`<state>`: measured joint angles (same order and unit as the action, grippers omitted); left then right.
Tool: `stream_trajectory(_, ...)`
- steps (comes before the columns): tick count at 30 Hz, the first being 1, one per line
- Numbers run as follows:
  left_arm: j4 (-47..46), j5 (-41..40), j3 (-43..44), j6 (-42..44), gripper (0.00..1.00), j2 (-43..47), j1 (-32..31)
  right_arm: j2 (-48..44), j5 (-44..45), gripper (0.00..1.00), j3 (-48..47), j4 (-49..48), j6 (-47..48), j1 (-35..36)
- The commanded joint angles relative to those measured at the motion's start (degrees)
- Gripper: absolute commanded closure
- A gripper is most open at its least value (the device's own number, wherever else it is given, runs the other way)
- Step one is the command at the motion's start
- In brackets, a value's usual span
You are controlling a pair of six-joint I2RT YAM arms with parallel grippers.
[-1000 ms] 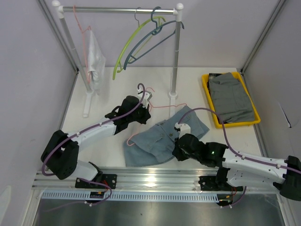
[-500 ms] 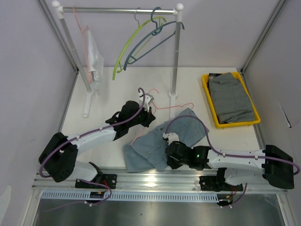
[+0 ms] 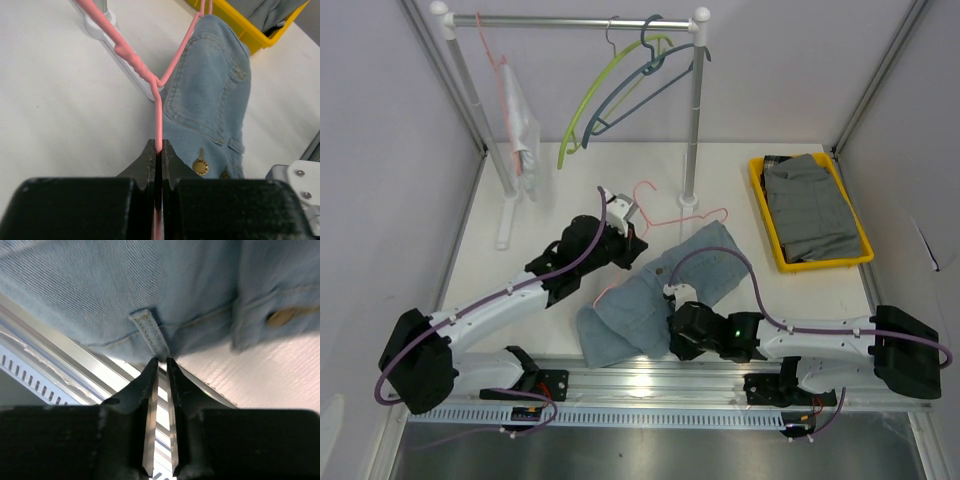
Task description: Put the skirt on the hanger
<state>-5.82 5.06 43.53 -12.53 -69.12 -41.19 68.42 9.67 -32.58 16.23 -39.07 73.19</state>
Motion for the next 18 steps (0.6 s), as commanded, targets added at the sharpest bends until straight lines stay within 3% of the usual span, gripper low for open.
stream_trajectory(1,-3.85,1.86,2.96,-1.35,1.00,4.69,0.06,-1.36,1.04,0.77,-1.25,0.02,0.22,0.82)
stream_trajectory(2,-3.15,2.49,3.23,-1.35,1.00,5.22,-0.03,-1.62,1.57,0.64,-1.70,0.55,0.48,0.82)
stream_trajectory(4,-0.61,3.20,3.67,-1.18,1.00,7.33,-0.29,-2.76,3.06,0.48,-3.28,2.39,1.36,0.55)
stream_trajectory(5,0.28,3.11,3.84,-1.18,1.00,8.21,-0.47,-3.29,3.42,0.34,-3.80,3.01,1.71,0.38)
stream_trajectory(8,4.13,2.42,4.54,-1.18,1.00,11.63,-0.82,-5.57,3.51,0.17,-6.44,5.56,3.11,-1.11)
stream_trajectory(15,17.32,0.48,8.67,-1.79,1.00,18.40,-0.91,-13.48,5.09,0.08,-15.40,14.52,5.05,-7.35)
stream_trajectory(18,25.23,-2.50,11.40,-2.05,1.00,21.13,-0.91,-16.04,3.78,0.07,-19.71,16.64,5.58,-13.40)
